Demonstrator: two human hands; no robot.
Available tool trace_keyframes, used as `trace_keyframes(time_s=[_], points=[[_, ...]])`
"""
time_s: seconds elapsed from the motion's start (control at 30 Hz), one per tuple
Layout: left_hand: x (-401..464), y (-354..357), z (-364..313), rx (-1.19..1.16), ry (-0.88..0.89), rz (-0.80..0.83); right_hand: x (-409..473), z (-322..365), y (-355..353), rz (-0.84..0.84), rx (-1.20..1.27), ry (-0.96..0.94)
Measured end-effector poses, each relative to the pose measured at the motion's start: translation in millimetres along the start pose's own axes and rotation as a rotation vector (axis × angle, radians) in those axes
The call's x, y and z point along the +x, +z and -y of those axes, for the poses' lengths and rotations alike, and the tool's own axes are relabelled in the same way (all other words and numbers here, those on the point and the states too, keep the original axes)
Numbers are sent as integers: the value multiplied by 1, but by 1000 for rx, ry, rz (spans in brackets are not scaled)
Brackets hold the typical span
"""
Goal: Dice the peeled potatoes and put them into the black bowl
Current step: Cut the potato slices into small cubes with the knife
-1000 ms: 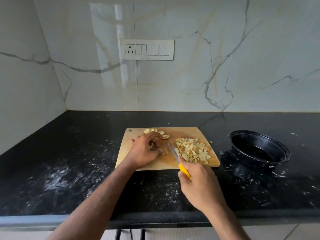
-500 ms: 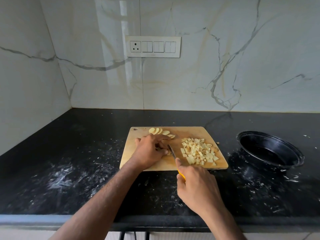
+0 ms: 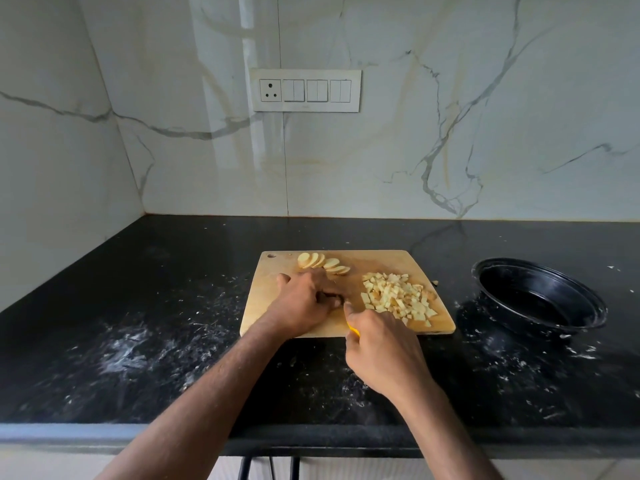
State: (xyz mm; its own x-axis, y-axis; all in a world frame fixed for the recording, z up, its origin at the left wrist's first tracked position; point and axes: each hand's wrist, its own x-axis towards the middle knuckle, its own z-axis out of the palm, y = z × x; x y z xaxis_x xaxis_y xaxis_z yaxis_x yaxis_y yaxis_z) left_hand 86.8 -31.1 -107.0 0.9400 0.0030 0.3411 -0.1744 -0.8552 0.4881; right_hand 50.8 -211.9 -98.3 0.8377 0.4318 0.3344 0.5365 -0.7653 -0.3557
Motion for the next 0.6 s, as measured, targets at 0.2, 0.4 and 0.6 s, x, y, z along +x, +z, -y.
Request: trace_keyframes(time_s=[0.2,0.4,0.6], points=[[1,0,1,50,17,19,-27,-7,-9,33,36,-6],[1,-1,0,-4,-13,-35,-51,-31,-28,38,233,47],[3,-3,8,-177,-88,-72,-35,-11,-12,-99,240,16]])
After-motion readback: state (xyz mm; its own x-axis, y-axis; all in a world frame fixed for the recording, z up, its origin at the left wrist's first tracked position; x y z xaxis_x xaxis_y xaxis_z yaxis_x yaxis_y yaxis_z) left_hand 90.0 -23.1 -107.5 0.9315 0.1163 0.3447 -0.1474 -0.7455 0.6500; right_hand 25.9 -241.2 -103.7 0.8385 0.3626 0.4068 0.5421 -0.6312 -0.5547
